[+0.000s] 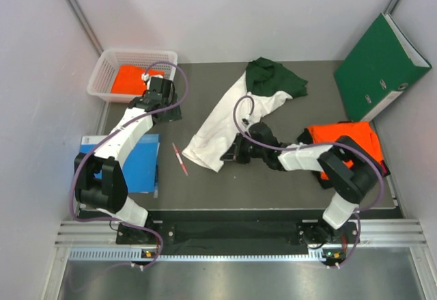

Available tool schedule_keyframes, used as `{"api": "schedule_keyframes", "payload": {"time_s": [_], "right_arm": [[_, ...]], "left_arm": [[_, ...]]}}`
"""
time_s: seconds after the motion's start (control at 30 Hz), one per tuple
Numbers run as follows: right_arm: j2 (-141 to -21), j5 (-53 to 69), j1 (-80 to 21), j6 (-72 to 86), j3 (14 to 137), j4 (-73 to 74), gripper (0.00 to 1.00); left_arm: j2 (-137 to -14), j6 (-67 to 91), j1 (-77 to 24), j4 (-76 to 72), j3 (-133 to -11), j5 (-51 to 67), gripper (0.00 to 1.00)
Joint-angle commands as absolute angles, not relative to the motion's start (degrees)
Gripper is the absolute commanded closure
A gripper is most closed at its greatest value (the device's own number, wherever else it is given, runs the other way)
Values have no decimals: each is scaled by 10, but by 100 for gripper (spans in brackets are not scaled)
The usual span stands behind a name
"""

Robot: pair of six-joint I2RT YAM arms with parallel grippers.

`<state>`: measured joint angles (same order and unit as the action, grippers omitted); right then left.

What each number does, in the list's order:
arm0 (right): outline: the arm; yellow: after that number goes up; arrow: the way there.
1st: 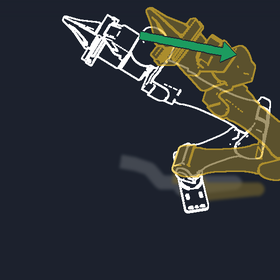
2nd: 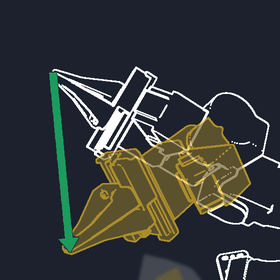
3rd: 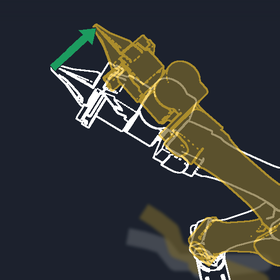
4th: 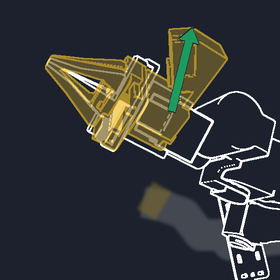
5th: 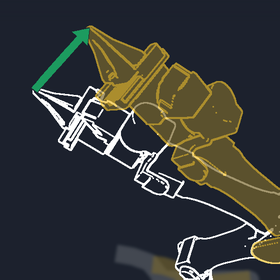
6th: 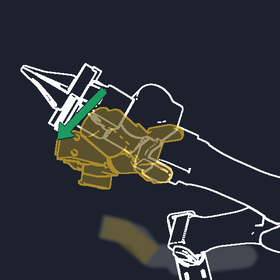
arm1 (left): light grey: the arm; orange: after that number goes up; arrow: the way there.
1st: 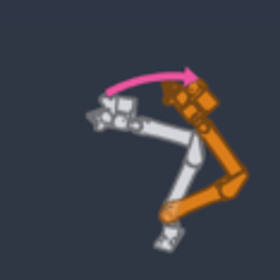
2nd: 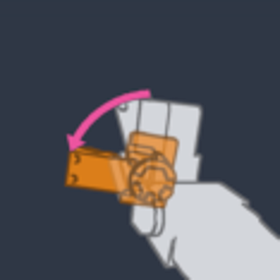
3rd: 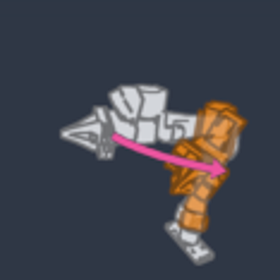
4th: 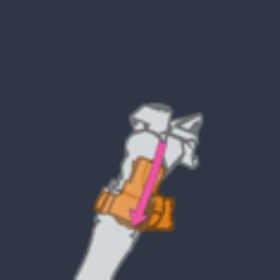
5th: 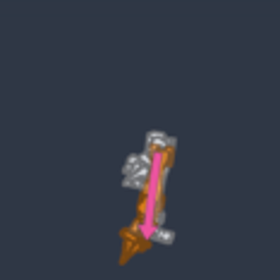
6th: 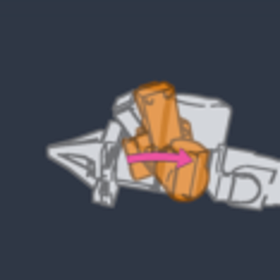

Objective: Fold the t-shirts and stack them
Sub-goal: Fold the tshirt

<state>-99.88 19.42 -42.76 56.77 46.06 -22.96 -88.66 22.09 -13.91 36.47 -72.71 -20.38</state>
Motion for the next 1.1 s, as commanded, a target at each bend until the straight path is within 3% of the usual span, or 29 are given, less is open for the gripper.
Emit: {"api": "schedule_keyframes", "payload": {"time_s": [0.0, 0.3, 0.37, 0.4, 0.47, 0.5, 0.57, 0.6, 0.63, 0.8, 1.07], "right_arm": [[-914, 211, -405, 505, 379, -118, 98], [-694, 193, -394, 490, 191, 76, 99], [-621, 158, -394, 483, 185, 153, 95], [-595, 143, -393, 477, 196, 185, 79], [-524, 80, -395, 454, 221, 284, 59], [-499, 55, -395, 447, 255, 317, 41], [-435, -25, -395, 416, 292, 368, 23], [-419, -54, -395, 404, 327, 373, 5], [-407, -78, -395, 392, 342, 374, 0], [-469, -211, -379, 326, 422, 312, 0], [-725, -158, -249, 307, 484, 115, 0]], "left_arm": [[-896, 219, -140, 350, -724, -193, 1], [-925, 227, -142, 343, -736, -163, 1], [-929, 229, -145, 339, -737, -161, 1], [-935, 229, -148, 339, -740, -159, 1], [-944, 232, -154, 337, -744, -156, 1], [-947, 232, -163, 335, -749, -155, 1], [-957, 229, -176, 324, -753, -149, 1], [-961, 228, -189, 320, -760, -144, 1], [-967, 226, -195, 316, -765, -139, 1], [-1023, 223, -232, 303, -821, -96, 1], [-1141, 224, -234, 269, -943, -3, 1]]}}
